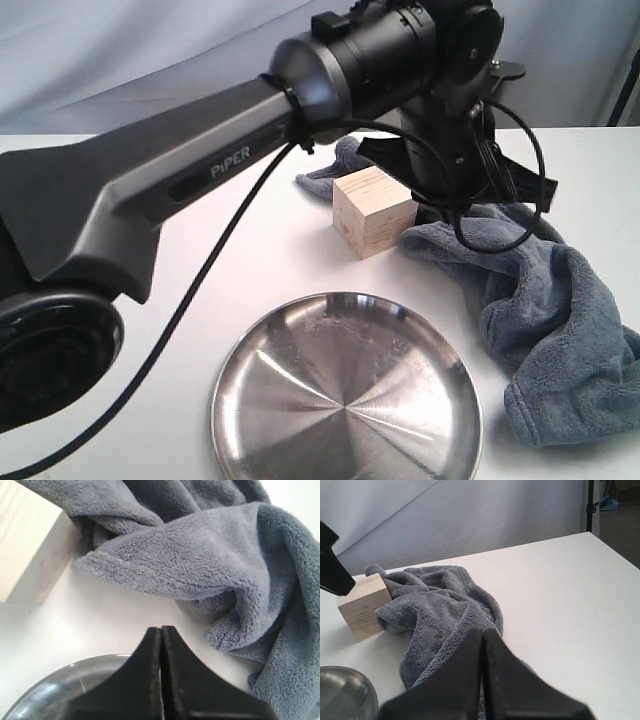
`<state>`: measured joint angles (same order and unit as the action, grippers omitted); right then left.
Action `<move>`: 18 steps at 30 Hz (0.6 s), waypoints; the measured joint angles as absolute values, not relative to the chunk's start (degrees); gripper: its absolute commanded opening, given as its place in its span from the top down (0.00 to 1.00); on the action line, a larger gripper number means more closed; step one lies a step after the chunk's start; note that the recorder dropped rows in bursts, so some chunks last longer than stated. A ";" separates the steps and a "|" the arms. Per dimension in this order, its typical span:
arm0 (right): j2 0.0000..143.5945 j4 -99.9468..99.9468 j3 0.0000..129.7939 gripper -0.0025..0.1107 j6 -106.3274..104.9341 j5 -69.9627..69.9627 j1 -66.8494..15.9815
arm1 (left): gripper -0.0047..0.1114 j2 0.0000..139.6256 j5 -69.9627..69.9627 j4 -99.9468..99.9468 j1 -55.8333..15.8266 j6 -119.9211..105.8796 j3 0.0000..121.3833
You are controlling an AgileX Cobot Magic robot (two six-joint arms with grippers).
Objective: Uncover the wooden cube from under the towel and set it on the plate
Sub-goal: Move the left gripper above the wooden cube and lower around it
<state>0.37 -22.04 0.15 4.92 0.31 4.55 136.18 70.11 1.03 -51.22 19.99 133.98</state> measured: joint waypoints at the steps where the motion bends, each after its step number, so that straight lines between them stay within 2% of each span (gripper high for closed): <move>1: 0.37 -22.04 0.15 0.95 4.92 0.31 4.55 | 0.96 135.70 70.14 0.77 -51.01 19.90 133.98; 18: 0.37 -22.04 0.15 0.95 4.92 0.31 4.55 | 0.96 133.30 70.24 0.00 -45.37 18.29 133.98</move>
